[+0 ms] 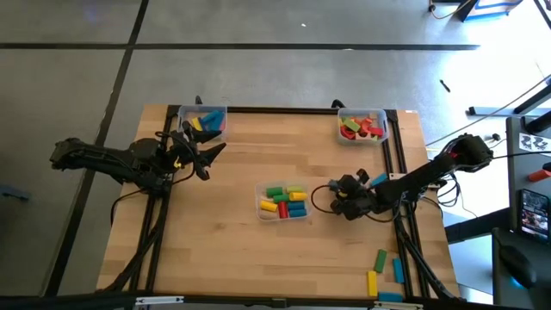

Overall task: Sort blocks by size
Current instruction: Put the blue rectangular block into the top left transparent bin

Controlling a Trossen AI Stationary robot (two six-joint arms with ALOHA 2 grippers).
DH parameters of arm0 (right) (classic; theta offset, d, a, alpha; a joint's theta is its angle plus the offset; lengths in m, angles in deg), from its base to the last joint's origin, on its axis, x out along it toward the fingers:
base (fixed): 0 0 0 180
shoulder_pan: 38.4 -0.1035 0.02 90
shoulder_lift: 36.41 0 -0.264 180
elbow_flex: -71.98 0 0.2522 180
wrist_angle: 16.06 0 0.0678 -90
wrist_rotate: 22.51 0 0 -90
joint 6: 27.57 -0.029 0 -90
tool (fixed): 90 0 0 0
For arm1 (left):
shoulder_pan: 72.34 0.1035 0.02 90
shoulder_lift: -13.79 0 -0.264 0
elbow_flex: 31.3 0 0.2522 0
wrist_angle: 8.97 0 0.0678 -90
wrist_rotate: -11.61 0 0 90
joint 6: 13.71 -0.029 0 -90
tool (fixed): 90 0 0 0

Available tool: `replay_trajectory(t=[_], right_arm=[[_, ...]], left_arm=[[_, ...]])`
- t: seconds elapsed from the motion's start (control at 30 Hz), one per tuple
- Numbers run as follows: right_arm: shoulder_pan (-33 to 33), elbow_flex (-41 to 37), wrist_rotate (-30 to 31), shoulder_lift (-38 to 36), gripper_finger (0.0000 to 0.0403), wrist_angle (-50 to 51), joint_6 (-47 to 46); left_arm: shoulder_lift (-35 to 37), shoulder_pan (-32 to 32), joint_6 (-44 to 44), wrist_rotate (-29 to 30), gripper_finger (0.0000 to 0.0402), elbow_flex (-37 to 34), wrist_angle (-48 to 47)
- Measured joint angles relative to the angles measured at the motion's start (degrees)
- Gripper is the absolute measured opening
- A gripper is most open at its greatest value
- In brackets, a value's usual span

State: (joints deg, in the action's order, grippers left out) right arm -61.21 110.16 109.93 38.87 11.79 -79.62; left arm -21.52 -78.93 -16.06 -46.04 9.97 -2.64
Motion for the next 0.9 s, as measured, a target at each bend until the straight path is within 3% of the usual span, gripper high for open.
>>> replay_trajectory(t=[0.4,0.63,0.9], right_arm=[[2.22,13.4,1.92,-0.04,0.011,10.07,8.04],[6.78,19.21,1.92,-0.07,0.011,9.32,18.1],[10.95,19.86,-0.22,-0.11,0.011,1.13,25.35]], left_arm=[[0.0,0.0,0.0,0.0,0.021,0.02,-0.02],[0.0,0.0,0.0,0.0,0.021,0.02,-0.02],[0.0,-0.01,0.0,0.0,0.021,0.02,-0.02]])
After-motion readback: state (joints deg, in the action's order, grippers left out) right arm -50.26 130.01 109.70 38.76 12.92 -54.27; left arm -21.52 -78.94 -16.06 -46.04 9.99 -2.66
